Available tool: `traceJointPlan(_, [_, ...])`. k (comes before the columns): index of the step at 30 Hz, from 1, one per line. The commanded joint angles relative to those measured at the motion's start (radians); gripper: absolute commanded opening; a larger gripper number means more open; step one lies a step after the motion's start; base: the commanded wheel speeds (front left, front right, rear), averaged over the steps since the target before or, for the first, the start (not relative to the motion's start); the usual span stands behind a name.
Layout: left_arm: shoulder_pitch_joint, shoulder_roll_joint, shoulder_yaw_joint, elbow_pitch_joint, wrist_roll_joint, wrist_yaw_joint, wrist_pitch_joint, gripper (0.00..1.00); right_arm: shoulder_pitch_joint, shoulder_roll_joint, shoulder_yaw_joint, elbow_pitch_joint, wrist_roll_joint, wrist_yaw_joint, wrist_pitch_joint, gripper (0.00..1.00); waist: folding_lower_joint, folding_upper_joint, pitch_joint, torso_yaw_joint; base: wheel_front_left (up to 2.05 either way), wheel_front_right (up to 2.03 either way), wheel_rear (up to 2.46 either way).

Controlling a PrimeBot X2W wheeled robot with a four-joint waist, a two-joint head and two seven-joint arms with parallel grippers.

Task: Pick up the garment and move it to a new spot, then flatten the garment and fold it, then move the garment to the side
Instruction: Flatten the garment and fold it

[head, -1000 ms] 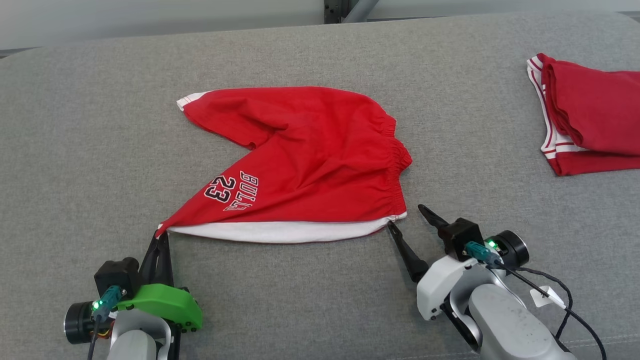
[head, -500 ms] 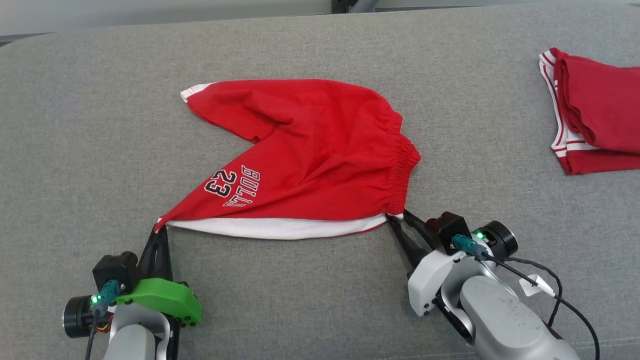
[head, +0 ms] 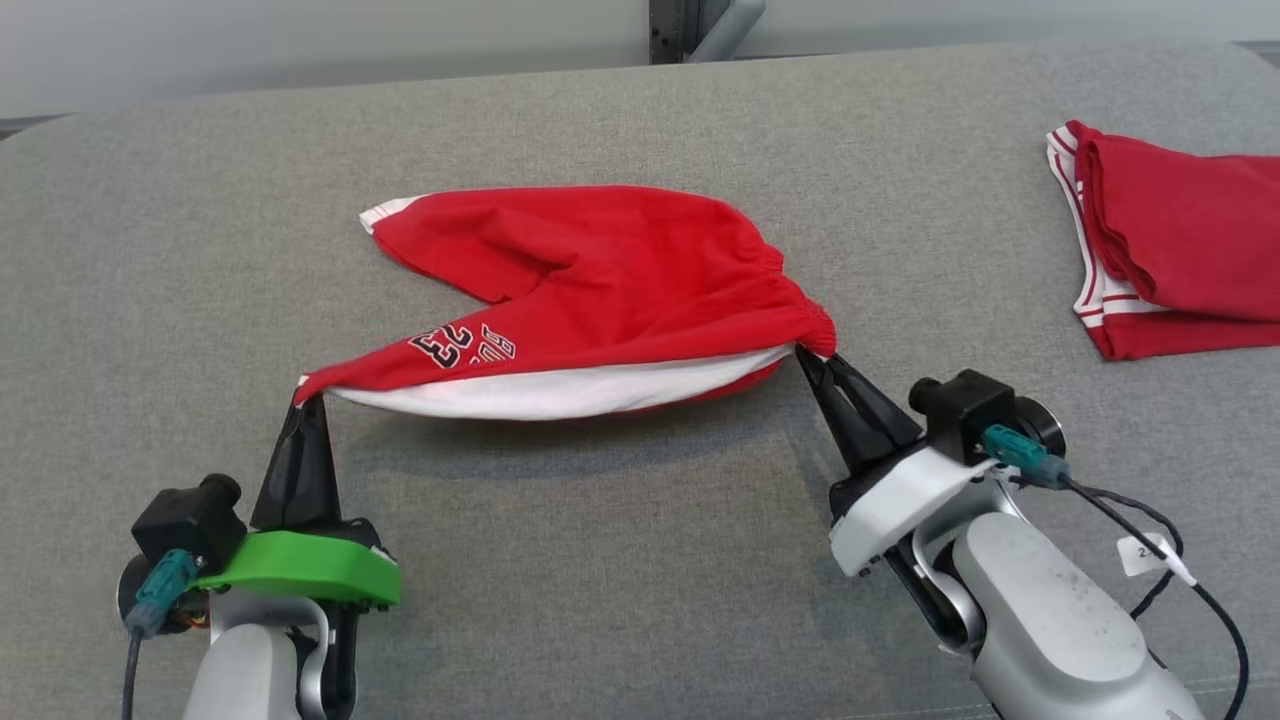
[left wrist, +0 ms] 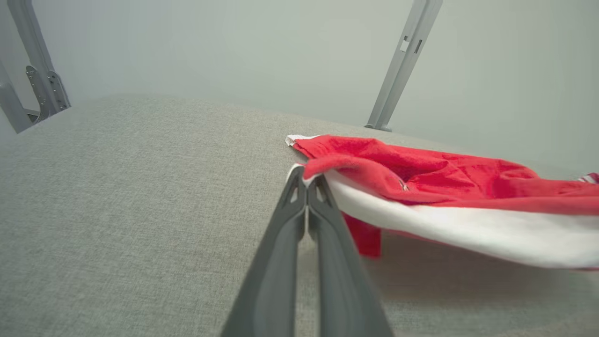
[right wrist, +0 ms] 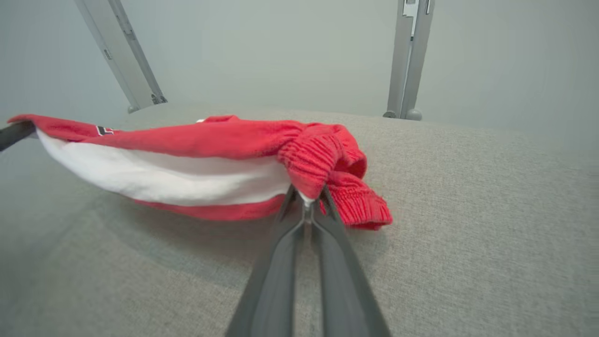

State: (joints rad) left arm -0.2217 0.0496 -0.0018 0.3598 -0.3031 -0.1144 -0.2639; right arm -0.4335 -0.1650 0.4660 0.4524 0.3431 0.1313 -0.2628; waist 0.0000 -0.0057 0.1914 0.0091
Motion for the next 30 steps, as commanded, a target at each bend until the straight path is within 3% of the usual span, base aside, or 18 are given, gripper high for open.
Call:
traceJointPlan(1, [0.015, 0.002, -0.006, -0.030, -0.015, -0.005, 0.000, 0.00, 0.025, -0.011, -0.012, -0.037, 0.016, -0.001, -0.003, 0.00, 0.0000, 0.0057, -0.027, -0.010, 0.00, 0.00, 0.00])
traceJointPlan(16, [0.129, 0.019, -0.065, -0.409, 0.007, -0.015, 0.002, 0.00, 0.187, -0.086, -0.137, -0.446, 0.096, -0.001, -0.003, 0.00, 0.0000, 0.0057, -0.165, -0.060, 0.00, 0.00, 0.00])
traceJointPlan(23, [0.131, 0.054, -0.077, -0.635, 0.025, -0.004, 0.086, 0.00, 0.229, -0.130, -0.192, -0.610, 0.104, -0.001, 0.044, 0.00, 0.0000, 0.0057, -0.184, -0.077, 0.00, 0.00, 0.00])
traceJointPlan(30, [-0.011, 0.116, -0.079, -0.679, 0.008, -0.009, 0.189, 0.00, 0.135, -0.180, -0.180, -0.629, 0.098, -0.001, 0.118, 0.00, 0.0000, 0.0057, -0.113, -0.073, 0.00, 0.00, 0.00])
